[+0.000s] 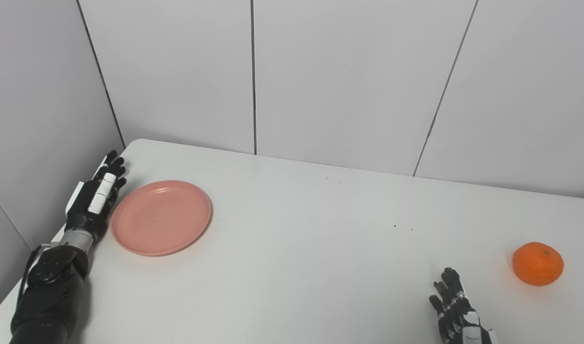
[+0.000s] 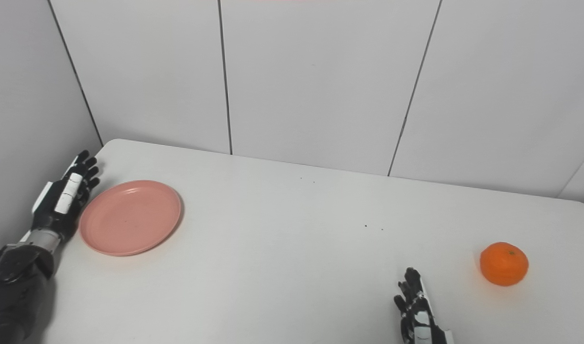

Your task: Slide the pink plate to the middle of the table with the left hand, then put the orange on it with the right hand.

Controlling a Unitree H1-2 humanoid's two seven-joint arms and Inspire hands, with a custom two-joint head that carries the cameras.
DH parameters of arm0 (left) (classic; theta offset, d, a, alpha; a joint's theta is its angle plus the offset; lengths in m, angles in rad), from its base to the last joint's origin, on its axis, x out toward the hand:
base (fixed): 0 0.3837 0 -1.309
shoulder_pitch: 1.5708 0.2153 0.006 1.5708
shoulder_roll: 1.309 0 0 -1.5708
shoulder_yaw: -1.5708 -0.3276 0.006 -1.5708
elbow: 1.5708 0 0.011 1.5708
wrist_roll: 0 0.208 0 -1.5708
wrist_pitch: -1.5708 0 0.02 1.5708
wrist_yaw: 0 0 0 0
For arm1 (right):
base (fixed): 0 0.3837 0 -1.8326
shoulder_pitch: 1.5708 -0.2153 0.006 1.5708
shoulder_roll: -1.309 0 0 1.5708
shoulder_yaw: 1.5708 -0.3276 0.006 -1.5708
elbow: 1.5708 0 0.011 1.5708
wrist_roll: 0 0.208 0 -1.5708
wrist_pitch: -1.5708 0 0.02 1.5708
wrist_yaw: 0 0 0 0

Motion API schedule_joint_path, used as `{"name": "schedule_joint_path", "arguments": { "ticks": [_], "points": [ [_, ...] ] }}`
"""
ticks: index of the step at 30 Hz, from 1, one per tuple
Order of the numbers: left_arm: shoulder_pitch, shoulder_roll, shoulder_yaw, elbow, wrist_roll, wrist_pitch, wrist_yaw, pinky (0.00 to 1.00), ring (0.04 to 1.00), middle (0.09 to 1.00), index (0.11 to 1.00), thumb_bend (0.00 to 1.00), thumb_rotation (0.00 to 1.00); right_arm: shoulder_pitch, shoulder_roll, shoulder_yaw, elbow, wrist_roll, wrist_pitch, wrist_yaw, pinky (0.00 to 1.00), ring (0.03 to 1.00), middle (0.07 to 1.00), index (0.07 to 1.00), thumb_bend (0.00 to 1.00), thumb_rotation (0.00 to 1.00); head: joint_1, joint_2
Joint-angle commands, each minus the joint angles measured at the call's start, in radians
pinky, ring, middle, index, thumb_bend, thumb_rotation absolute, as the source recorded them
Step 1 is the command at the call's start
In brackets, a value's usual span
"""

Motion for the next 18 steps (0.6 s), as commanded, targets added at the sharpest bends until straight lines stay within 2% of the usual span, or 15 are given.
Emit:
{"name": "schedule_joint_path", "arguments": {
  "ticks": [1,5,10,13,18],
  "points": [
    [0.014,-0.027,0.007,-0.034,-0.028,0.068,0.004,1.00,0.996,0.977,0.982,0.98,0.77,0.060,0.011,0.016,0.051,0.014,0.029,0.005,0.98,1.000,0.995,0.963,0.90,1.00,0.001,0.001],
    [0.017,-0.029,0.021,-0.082,-0.065,0.157,0.004,1.00,1.000,0.981,0.976,1.00,0.76,0.060,0.012,0.016,0.050,0.017,0.028,0.005,0.98,0.999,0.992,0.960,0.90,1.00,0.000,0.004],
    [0.010,-0.016,0.009,-0.088,-0.071,0.197,-0.024,1.00,0.999,0.970,0.982,0.97,0.77,0.060,0.013,0.016,0.048,0.017,0.031,0.004,0.98,0.999,0.991,0.954,0.90,1.00,-0.002,0.005],
    [0.018,-0.021,0.009,-0.135,-0.090,0.255,-0.027,1.00,0.999,0.964,0.974,0.96,0.75,0.061,0.012,0.018,0.043,0.013,0.033,0.002,0.97,0.996,0.988,0.951,0.90,1.00,-0.003,0.007],
    [0.019,-0.012,-0.006,-0.157,-0.102,0.313,-0.063,1.00,1.000,0.992,0.990,0.98,0.75,0.062,0.012,0.019,0.040,0.012,0.034,0.001,0.97,0.997,0.988,0.951,0.90,1.00,-0.003,0.007]
  ]
}}
